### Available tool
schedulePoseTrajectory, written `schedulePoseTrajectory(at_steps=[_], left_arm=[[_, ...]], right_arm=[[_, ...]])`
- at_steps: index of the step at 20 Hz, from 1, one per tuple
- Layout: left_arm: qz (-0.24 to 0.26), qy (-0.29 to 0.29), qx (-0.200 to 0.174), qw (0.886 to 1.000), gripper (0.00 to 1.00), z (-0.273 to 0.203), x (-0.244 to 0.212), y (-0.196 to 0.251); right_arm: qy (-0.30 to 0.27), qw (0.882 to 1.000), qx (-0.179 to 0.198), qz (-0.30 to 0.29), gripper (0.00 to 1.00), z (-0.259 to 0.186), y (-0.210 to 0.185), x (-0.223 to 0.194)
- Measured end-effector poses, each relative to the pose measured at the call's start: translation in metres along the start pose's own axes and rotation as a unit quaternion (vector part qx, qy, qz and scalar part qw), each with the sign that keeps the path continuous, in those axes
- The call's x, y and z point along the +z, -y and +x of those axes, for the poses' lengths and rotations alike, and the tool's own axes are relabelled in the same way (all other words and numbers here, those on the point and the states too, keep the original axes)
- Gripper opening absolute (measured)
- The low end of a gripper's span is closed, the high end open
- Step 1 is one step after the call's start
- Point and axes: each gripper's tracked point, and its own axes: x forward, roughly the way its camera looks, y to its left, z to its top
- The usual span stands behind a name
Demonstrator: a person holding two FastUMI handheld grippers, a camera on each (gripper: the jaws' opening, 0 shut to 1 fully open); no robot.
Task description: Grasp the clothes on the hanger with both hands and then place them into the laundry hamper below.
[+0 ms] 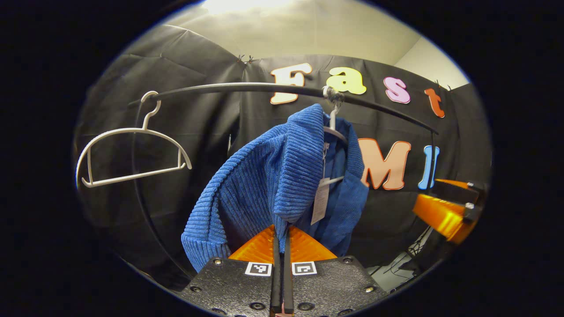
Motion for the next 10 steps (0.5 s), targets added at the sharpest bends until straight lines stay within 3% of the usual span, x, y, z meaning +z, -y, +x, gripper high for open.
schedulePoseTrajectory(at_steps=[6,10], left_arm=[[0.005,0.011,-0.027,1.000,0.04,-0.019,0.020,0.005],[0.006,0.018,-0.032,0.999,0.01,-0.029,0.034,0.003]], right_arm=[[-0.017,0.999,0.048,0.006,0.99,0.049,-0.031,-0.023],[-0.037,0.998,0.043,0.015,0.96,0.084,-0.044,-0.043]])
